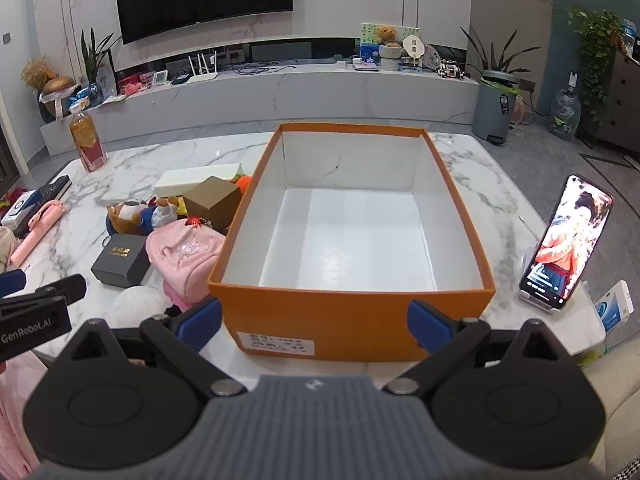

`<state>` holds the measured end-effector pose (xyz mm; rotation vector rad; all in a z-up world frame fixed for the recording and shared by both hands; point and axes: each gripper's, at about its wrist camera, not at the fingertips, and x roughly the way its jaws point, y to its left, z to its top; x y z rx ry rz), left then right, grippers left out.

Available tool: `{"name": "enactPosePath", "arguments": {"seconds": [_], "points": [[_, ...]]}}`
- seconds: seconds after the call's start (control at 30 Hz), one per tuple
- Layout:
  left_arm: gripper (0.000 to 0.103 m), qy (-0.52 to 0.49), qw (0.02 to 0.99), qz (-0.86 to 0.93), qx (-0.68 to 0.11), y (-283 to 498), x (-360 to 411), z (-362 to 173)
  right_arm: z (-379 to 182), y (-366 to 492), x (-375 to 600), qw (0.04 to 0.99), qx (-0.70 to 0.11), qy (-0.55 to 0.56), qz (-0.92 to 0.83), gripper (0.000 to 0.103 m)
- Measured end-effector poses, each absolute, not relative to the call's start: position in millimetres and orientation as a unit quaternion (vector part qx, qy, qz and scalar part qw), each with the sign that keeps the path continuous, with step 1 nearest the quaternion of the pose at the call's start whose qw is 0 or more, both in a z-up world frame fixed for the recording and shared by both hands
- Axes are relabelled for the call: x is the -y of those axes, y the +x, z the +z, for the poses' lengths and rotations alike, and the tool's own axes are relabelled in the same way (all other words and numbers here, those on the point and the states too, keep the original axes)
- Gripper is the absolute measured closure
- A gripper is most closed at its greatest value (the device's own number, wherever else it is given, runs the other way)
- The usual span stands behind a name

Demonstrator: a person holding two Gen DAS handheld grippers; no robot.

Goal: Organize objects
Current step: 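Grasp the white panda plush with the left tool while the right tool grasps the pink backpack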

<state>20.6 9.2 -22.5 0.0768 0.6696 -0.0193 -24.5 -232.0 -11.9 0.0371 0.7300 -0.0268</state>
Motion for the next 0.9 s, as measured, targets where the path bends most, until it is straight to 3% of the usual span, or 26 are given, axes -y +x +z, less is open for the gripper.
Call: {"name": "enactPosePath", "arguments": {"seconds": [0.27, 0.37, 0.63, 0.8, 0.9], "points": [[0.020, 0.026, 0.937, -0.036, -0.346, 28.7, -15.3, -27.3, -17.4, -15.6, 225.4, 0.935, -0.354, 0.005, 0.003, 0.005], [0.024, 0.019, 0.934, -0.052, -0.354, 34.2, -17.1, -27.3, -14.9, -11.7, 221.2, 0.939, -0.343, -0.008, 0.029, 0.013], [0.060, 0.009, 0.919, -0.111, -0.378, 62.5, -21.6, -34.4, -10.1, 23.2, 194.3, 0.927, -0.342, -0.030, 0.153, 0.044], [0.061, 0.049, 0.888, -0.169, -0.424, 84.7, -22.3, -46.2, -18.4, 55.0, 159.7, 0.900, -0.364, -0.091, 0.219, 0.056], [0.055, 0.085, 0.867, -0.193, -0.451, 93.8, -24.7, -55.9, -29.9, 76.4, 141.6, 0.877, -0.392, -0.123, 0.249, 0.057]]}}
